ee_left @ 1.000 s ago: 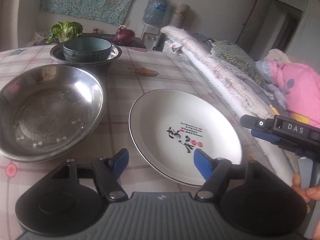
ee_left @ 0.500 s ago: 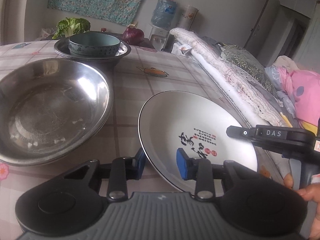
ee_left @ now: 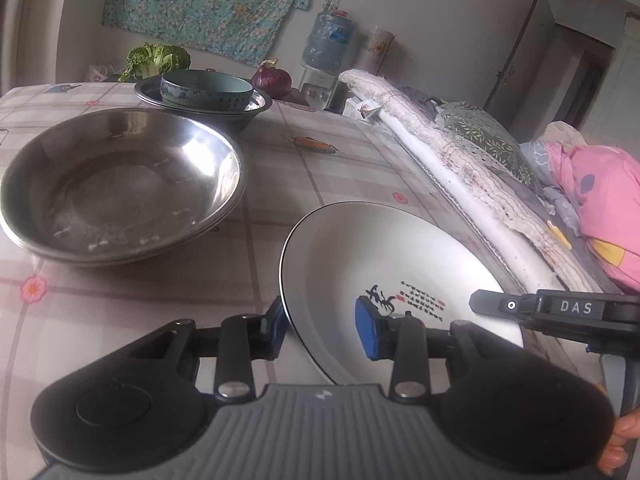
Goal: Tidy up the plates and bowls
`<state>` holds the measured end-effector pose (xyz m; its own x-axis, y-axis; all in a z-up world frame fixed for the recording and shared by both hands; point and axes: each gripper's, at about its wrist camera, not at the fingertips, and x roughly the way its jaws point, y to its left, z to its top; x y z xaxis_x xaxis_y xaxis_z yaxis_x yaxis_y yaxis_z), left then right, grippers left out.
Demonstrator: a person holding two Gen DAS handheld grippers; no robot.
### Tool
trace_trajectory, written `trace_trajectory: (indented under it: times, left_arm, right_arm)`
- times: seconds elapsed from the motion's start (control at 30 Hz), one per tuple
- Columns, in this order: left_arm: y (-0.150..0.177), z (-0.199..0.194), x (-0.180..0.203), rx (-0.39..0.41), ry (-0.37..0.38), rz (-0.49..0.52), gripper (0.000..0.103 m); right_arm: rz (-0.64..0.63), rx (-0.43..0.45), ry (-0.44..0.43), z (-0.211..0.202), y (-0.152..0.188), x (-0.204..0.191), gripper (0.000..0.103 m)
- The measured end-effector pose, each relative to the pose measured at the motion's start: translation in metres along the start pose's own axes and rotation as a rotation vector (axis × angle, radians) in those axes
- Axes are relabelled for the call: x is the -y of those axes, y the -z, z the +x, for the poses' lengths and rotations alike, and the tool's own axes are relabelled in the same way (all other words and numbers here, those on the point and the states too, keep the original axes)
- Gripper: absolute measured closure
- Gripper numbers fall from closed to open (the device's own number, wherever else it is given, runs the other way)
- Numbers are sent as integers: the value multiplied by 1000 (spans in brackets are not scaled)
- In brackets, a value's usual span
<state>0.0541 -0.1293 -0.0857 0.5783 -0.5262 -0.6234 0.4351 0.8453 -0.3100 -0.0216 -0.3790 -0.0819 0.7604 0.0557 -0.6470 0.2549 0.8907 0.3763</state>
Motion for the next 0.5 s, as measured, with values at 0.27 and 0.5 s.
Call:
trace_trajectory:
  times: [0.27,0.5]
  left_arm:
    - [16,-35,-23,-17,-13,-49,64]
    - [26,-62,-47,-28,-29,-85,64]
  right_arm:
    - [-31,-31,-43,-19,31,-25,88]
    - [-71,-51,-97,-18,45,-52,88]
